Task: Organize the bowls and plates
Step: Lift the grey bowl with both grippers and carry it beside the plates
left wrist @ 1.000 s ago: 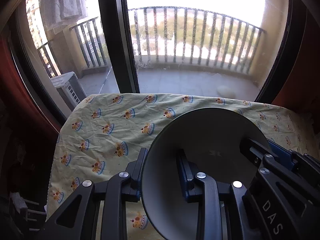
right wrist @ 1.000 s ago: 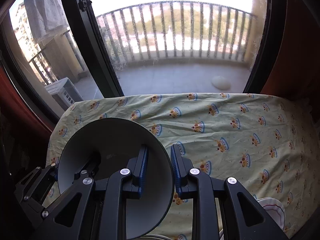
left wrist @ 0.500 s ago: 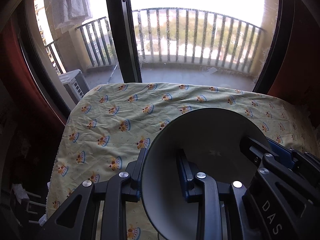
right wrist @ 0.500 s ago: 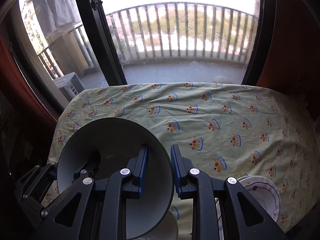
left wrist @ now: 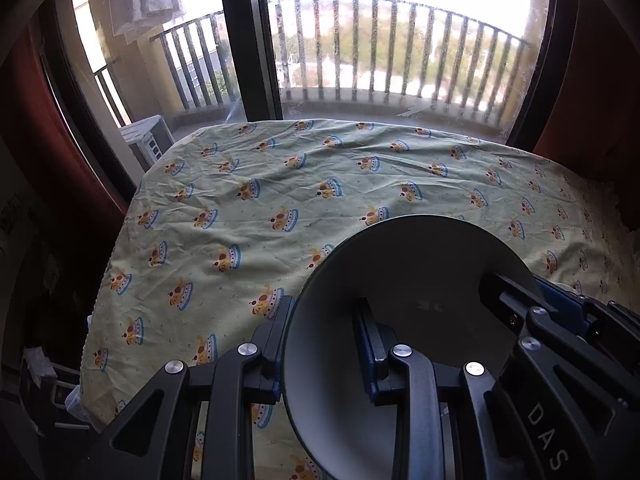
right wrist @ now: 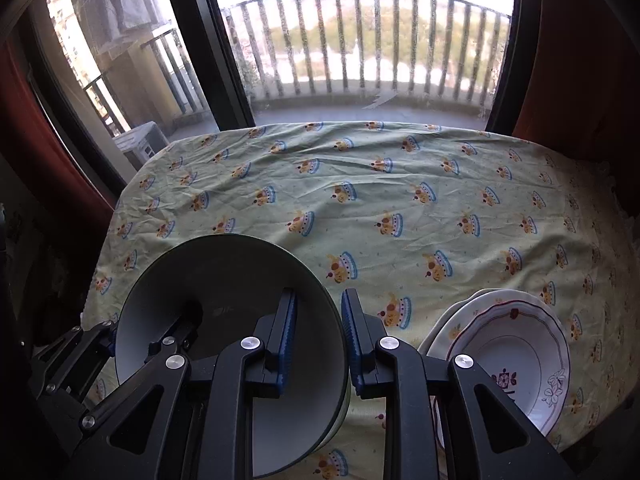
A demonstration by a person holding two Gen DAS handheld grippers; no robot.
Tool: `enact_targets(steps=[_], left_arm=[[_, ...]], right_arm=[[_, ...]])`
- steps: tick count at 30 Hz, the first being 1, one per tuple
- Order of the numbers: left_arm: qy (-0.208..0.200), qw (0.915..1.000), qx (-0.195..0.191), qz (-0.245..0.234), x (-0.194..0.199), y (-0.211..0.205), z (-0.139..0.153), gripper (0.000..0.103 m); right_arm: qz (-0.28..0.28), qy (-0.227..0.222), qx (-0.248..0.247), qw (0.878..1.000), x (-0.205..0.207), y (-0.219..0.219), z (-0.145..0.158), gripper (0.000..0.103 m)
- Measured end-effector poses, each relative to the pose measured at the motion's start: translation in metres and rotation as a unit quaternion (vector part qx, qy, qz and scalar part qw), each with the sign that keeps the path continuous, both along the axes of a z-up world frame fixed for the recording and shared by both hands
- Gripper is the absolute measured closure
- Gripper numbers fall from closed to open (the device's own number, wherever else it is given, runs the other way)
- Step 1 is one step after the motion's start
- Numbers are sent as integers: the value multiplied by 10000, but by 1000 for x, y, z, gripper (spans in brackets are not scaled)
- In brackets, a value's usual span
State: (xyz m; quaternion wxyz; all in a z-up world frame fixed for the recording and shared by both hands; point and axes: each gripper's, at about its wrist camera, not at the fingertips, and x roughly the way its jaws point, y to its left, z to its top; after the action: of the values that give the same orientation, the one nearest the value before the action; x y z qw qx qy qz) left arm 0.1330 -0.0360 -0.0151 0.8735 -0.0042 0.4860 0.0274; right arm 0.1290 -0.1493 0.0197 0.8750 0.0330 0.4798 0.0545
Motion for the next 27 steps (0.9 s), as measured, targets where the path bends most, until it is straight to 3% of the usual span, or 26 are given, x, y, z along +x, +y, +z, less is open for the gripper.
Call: enact_targets(steps=[17,23,27], left_arm=[[637,9969,-213,-420,-2,5,-40,75],[788,9943,-315,-646,0,5,-46,75],[802,9932,-191,-822,-1,2,-48,75]], right_arm=[[-190,667,-191,9974,-4,6,-42,76],[-313,707,-421,9961,-5,10,-45,76],[-445,806,-447,9947,-8,8,-50,77]])
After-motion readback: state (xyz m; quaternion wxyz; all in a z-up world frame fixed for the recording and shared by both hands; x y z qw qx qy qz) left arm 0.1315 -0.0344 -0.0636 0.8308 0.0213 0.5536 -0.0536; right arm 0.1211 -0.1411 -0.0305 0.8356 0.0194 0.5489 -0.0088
